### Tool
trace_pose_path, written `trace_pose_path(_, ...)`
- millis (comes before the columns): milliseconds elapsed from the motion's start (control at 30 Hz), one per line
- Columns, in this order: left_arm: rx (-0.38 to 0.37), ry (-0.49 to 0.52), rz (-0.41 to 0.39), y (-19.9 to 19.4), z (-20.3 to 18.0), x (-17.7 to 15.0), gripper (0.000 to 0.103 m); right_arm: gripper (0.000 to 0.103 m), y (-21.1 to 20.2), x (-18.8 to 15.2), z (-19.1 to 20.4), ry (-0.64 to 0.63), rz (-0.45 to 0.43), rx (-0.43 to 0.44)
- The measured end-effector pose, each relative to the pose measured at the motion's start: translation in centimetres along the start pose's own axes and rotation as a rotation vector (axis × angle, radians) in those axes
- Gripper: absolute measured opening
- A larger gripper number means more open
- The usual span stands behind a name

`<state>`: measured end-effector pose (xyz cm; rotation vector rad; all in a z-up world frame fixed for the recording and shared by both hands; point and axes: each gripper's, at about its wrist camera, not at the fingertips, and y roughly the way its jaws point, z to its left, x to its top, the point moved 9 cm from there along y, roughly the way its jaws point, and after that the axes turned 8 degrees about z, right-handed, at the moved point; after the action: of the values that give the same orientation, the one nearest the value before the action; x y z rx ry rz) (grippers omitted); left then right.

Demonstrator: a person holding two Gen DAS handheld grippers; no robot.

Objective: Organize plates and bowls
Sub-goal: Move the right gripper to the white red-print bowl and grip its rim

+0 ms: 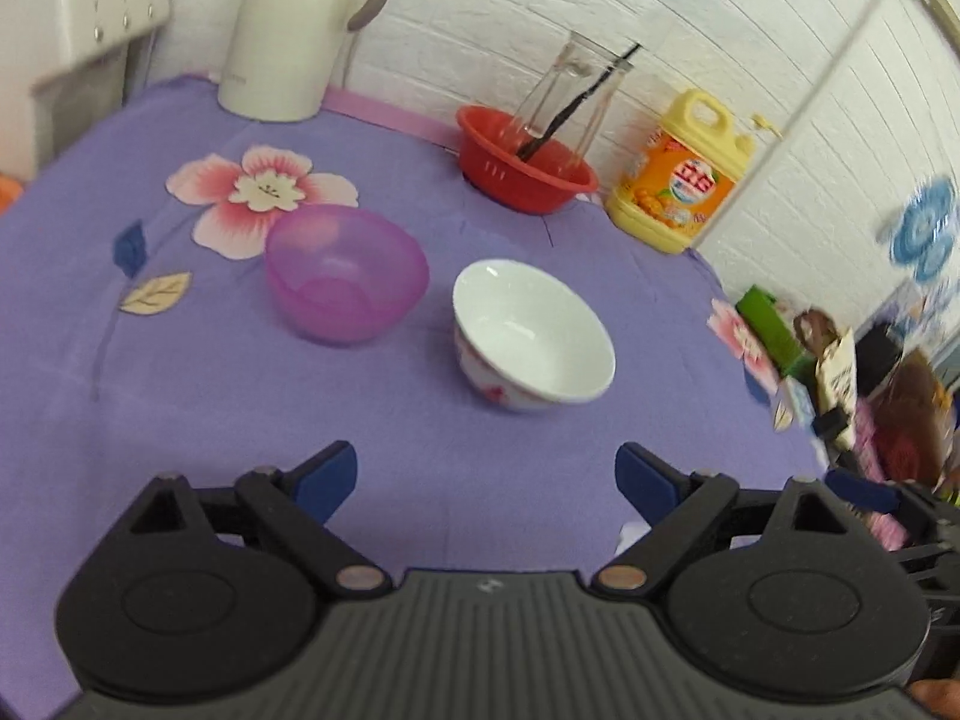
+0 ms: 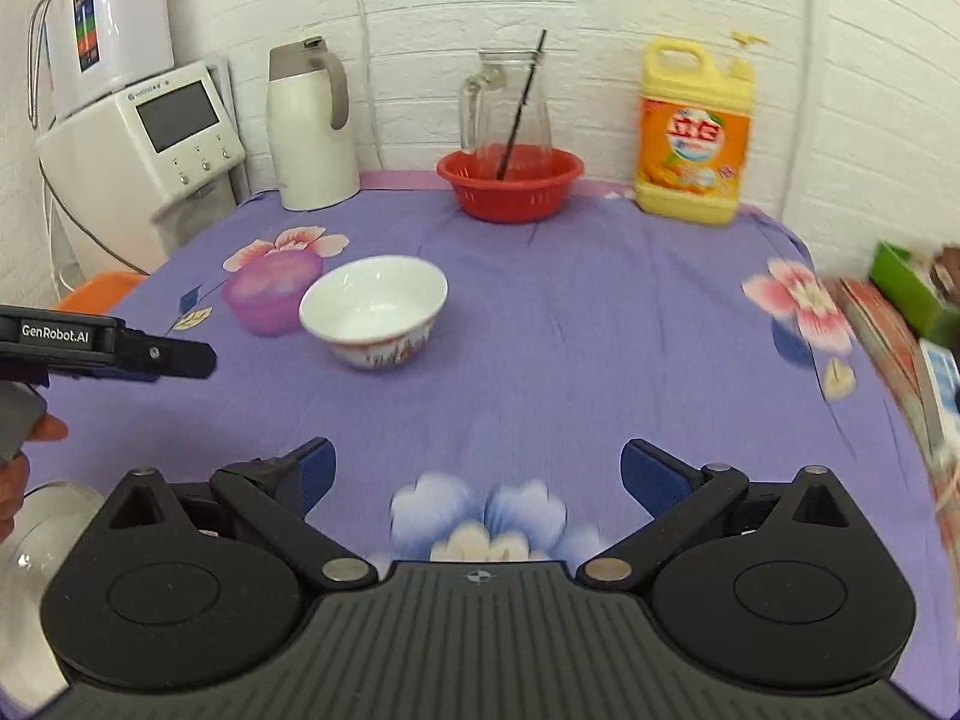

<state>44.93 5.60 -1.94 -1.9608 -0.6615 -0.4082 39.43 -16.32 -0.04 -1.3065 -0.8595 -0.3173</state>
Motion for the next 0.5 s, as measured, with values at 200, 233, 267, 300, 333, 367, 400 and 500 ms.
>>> trace_pose_path(200,-0.022,-0.065,0.024,3.6,0.4,4.2,0.092,0.103,6.6,5.0,-0.5,-0.033,0.036,-0.016)
trace_pose_path(233,-0.047,-0.084,0.036,4.2,0.5,4.2,0.092,0.103,7.7,5.5,-0.6,-0.024,0.039,-0.005)
trace_pose_path(267,-0.068,-0.106,0.046,4.9,0.7,4.3,0.092,0.103,8.7,5.9,-0.5,-0.02,0.043,0.01)
trace_pose_path(300,-0.076,-0.124,0.057,5.5,0.8,4.4,0.092,0.103,9.7,6.2,-0.5,-0.018,0.053,0.024)
trace_pose_path(333,-0.072,-0.138,0.067,6.2,1.0,4.5,0.091,0.103,10.8,6.4,-0.4,-0.02,0.068,0.033)
trace_pose_path(367,-0.06,-0.147,0.071,6.8,1.1,4.8,0.091,0.103,11.7,6.7,-0.3,-0.027,0.079,0.036)
trace_pose_path(400,-0.049,-0.156,0.071,7.2,1.3,5.1,0.091,0.103,12.6,6.8,-0.2,-0.035,0.088,0.035)
trace_pose_path(500,-0.03,-0.191,0.068,8.5,1.2,6.3,0.091,0.103,14.5,7.5,0.1,-0.057,0.102,0.025)
